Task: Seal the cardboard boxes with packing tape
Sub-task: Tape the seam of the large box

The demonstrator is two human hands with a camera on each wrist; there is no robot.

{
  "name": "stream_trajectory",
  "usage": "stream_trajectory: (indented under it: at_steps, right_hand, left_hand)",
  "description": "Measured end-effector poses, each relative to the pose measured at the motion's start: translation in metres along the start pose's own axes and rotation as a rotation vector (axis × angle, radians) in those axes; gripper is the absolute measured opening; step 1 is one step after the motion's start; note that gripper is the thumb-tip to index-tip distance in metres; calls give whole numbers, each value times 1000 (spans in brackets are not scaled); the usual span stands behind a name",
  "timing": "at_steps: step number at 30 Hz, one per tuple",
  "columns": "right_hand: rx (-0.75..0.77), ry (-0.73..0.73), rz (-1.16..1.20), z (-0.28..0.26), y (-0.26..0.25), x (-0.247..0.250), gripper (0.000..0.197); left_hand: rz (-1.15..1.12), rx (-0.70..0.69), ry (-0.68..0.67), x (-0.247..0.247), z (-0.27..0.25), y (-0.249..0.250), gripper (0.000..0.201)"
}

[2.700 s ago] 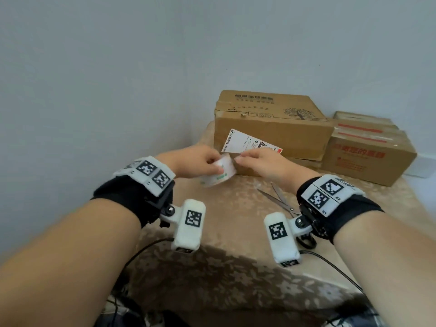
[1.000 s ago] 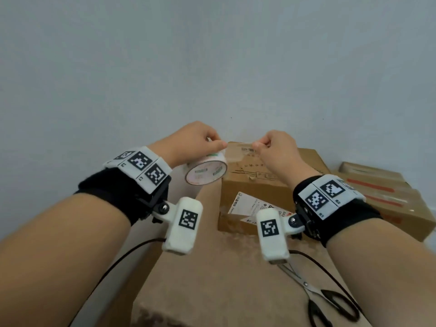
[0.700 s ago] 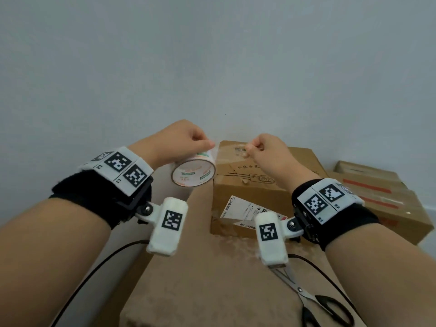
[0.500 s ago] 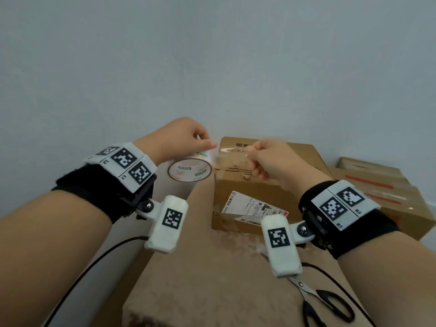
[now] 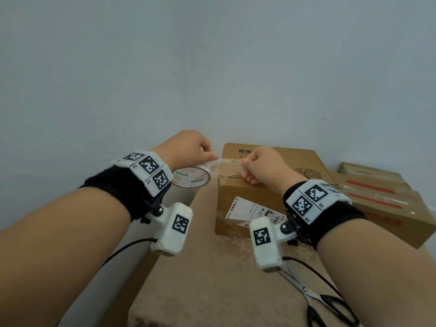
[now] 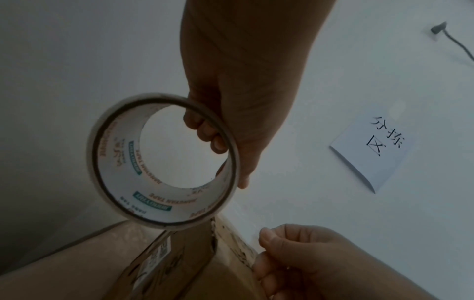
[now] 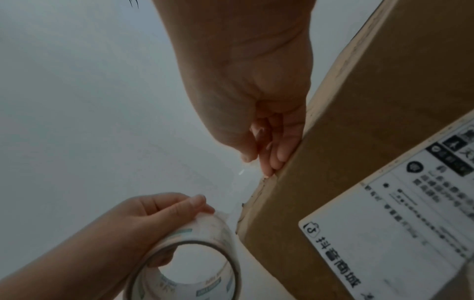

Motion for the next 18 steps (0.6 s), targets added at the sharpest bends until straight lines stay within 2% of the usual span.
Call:
stream_trajectory:
  at_steps: [5,9,14,18]
  right_hand:
    - [11,43,-91,3,2,1,22]
    - [16,96,-121,2,10,17,27]
    - [-19,104,-152,4,15,30,28]
    - [-13,104,-254,11,12,28,26]
  left_hand:
    - [118,-42,-25,-6,7,9,32]
    - [300,-80,-108,-21,7,11,41]
    - [377,-86,-64,-17,13,21,47]
    - [440,-66,-87,-16,23,20,49]
Point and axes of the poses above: each hand's wrist, its own z-axis towards the middle knuckle, its own x-axis out of the back of the hand, y = z × x, the point moved 10 cm from there along z, towards the middle knuckle, and after that the axes turned 15 degrees about z, right-handed, at the moved point
